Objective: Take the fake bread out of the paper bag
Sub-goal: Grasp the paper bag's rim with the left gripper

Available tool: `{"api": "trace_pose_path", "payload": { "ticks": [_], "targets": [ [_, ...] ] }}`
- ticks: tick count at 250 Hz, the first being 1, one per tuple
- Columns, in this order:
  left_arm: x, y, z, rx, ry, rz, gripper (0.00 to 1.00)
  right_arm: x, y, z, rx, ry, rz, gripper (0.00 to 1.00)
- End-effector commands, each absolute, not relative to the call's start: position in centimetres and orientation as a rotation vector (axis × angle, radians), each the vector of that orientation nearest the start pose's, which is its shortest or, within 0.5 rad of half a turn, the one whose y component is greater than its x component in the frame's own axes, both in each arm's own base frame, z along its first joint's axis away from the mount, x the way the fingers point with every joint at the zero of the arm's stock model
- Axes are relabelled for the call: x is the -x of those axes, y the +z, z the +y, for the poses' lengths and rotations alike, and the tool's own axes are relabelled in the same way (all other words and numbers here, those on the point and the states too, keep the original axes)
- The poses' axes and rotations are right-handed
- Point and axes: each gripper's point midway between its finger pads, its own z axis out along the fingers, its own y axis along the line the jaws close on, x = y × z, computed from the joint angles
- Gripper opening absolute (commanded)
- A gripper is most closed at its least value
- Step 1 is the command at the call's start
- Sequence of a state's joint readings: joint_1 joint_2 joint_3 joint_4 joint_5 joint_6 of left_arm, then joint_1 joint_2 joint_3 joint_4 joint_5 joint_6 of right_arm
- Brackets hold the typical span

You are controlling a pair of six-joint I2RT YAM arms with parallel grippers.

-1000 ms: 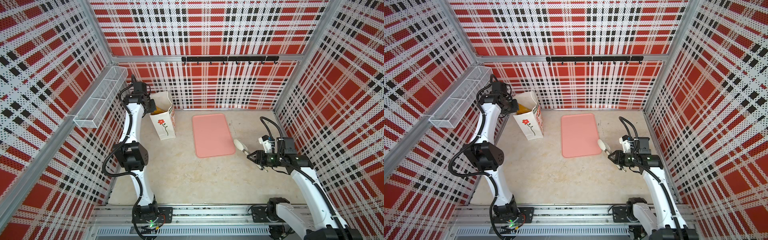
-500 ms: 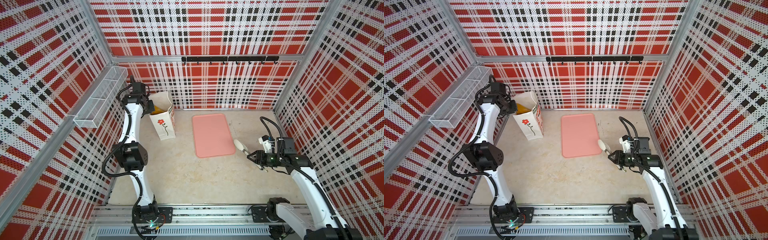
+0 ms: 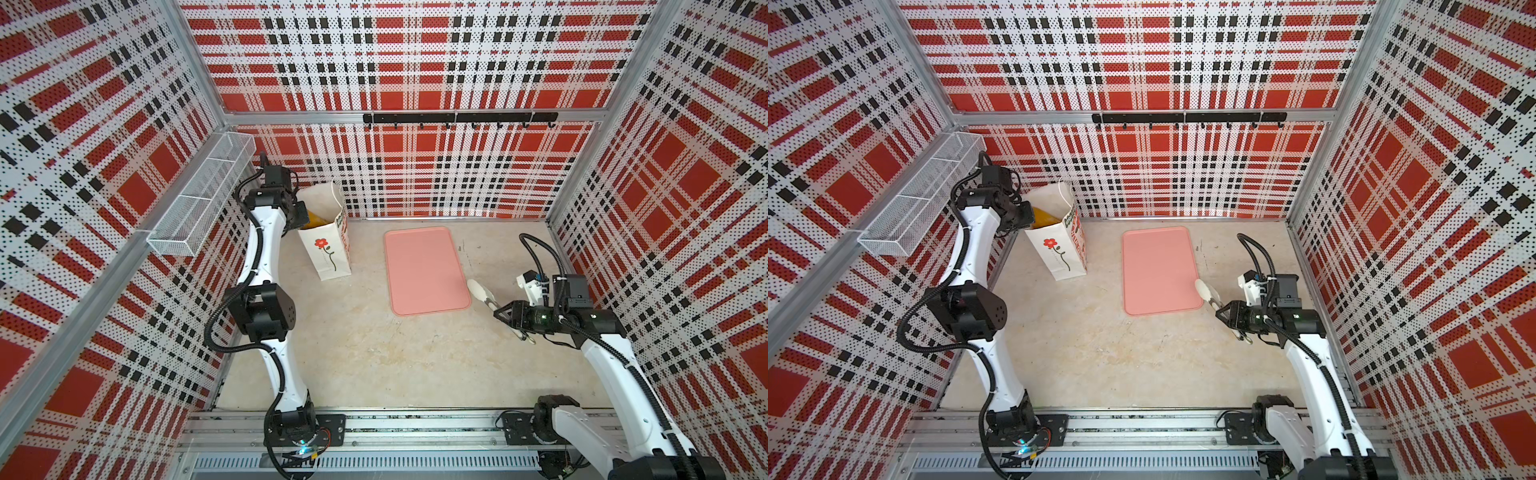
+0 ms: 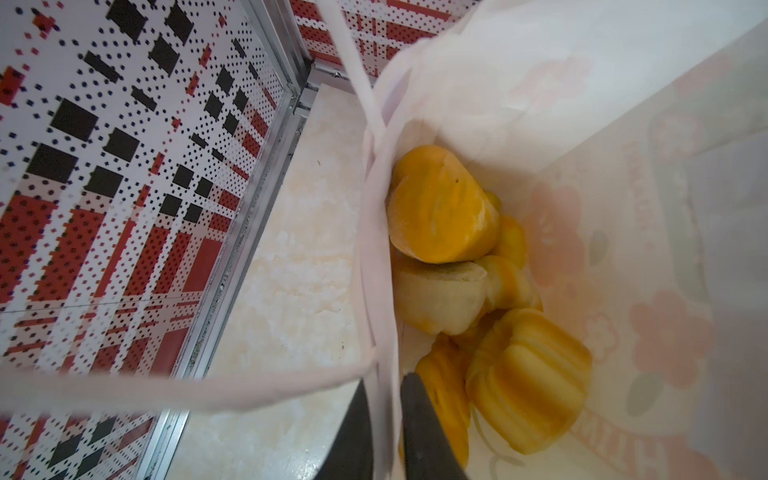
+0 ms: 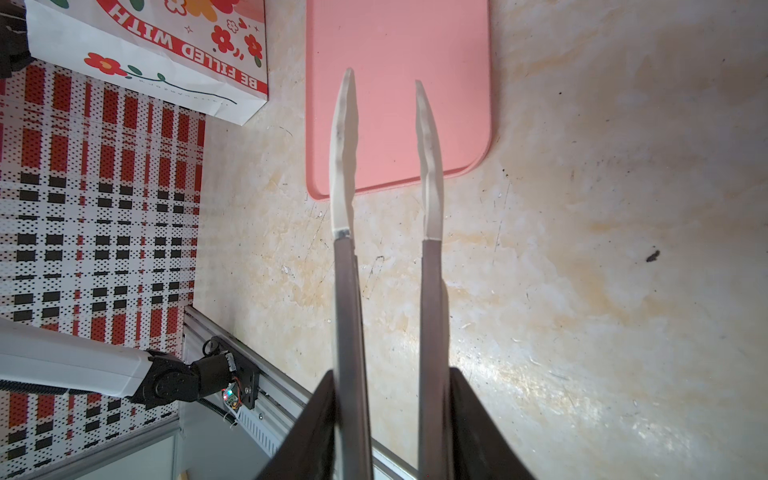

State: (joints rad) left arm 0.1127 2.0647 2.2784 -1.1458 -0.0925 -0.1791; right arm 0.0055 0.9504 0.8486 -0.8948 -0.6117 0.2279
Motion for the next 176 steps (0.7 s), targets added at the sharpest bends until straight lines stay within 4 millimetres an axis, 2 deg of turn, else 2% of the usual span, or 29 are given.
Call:
{"api": "trace_pose_path", "payload": {
  "ticks": [1, 21, 45, 73, 109, 176],
  "targets": [
    [-51.2, 24.8, 7.8, 0.436, 0.086, 2.496, 0.18, -23.4, 18.3, 10.2, -0.001, 0.868, 2.505, 0.41],
    [-51.2, 24.6, 7.8, 0.439, 0.087, 2.501, 0.13, -23.4, 18.3, 10.2, 0.001, 0.868, 2.505, 0.41],
    [-51.3, 24.3, 8.0, 0.445, 0.093, 2.505, 0.0, -23.4, 18.4, 10.1, 0.001, 0.865, 2.504, 0.41],
    [-51.4, 24.7, 8.6, 0.456, 0.129, 2.488, 0.0, -23.4, 18.4, 10.1, 0.002, 0.861, 2.504, 0.41],
    [-51.9, 26.5, 9.7, 0.456, 0.229, 2.431, 0.0, -23.2, 18.6, 10.2, 0.003, 0.866, 2.507, 0.4],
    [-53.3, 28.9, 11.9, 0.36, 0.455, 2.352, 0.0, -23.1, 19.2, 10.1, 0.009, 0.856, 2.477, 0.38]
  ]
}}
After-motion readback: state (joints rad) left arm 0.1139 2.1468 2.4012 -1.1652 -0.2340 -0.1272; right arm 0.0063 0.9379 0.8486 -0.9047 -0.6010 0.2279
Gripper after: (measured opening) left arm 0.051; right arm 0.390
